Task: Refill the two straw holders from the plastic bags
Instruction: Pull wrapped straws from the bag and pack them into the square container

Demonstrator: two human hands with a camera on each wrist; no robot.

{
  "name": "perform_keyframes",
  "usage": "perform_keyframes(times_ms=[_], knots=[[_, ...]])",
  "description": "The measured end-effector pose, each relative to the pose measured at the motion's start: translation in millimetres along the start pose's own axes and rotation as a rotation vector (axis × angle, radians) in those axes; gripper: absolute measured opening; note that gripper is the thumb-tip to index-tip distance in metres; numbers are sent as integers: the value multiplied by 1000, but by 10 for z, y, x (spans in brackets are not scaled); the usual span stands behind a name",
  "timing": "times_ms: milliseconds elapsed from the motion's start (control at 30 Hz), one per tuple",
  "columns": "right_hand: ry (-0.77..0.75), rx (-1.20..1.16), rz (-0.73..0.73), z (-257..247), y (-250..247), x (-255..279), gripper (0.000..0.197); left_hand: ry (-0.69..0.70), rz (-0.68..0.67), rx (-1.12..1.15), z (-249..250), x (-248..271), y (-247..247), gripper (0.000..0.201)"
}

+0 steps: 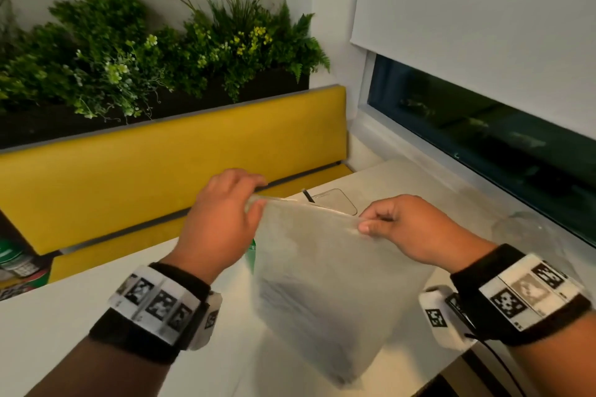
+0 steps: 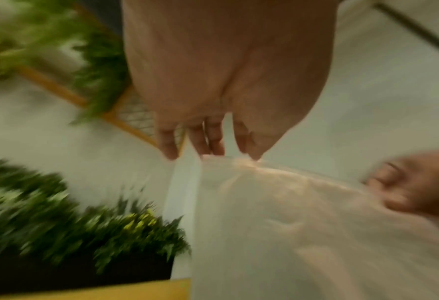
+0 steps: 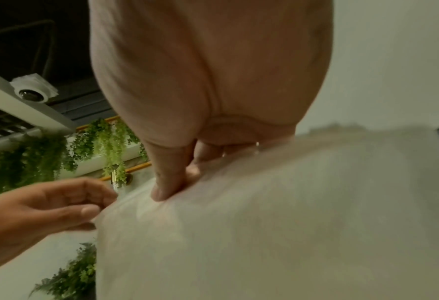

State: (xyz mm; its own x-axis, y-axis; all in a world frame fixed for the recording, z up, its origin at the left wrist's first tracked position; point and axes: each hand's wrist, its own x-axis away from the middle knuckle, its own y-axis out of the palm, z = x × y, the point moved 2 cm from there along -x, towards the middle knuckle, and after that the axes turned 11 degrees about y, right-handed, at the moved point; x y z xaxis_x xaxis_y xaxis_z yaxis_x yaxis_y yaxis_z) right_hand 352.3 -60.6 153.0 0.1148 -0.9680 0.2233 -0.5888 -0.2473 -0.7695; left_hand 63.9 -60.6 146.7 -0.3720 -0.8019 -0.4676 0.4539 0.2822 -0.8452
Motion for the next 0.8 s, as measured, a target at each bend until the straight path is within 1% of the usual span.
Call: perform_keyframes(times_ms=[33,67,100,133,200,267,300,367,400,433,467,533,567,633,700,767,800], knots=[[1,-61,5,-26,4,16,7,115,10,-105,161,16,13,26],[-2,-106,0,-57,7,36,4,223,-5,-159,311,41,57,31],[-13,-130,-11,-90,10,53,4,307,-34,-181,418,73,129,32],[-25,-142,-25,-123,14,69,4,357,-59,-188,490,100,195,31],[-53,-149,-55,-167,19,101,7,389,-68,-187,552,145,274,22],[-76,-164,-77,-178,18,137,11,377,-18,-164,588,178,267,16],[-82,-176,-83,-179,15,155,15,354,-1,-147,611,189,241,18],[-76,-191,-96,-167,7,188,29,325,16,-134,656,203,201,20],[-62,-189,-104,-159,-2,199,35,342,14,-146,685,209,186,16],[-47,-184,-110,-145,-11,204,37,369,1,-153,714,223,175,13],[-31,-176,-114,-133,-23,204,34,390,-25,-146,735,246,161,13],[-6,-165,-104,-100,-52,170,28,409,-133,-107,771,317,134,13],[12,-168,-66,-71,-71,136,28,418,-195,-96,796,363,119,13],[44,-201,68,-36,-110,59,28,449,-315,-116,862,497,126,11],[28,-200,193,-67,-113,9,27,476,-474,-129,1004,662,157,16],[-17,-148,259,-122,-80,-6,24,483,-645,-89,1166,827,183,24],[-43,-113,273,-146,-50,3,23,500,-669,-75,1230,900,179,29]])
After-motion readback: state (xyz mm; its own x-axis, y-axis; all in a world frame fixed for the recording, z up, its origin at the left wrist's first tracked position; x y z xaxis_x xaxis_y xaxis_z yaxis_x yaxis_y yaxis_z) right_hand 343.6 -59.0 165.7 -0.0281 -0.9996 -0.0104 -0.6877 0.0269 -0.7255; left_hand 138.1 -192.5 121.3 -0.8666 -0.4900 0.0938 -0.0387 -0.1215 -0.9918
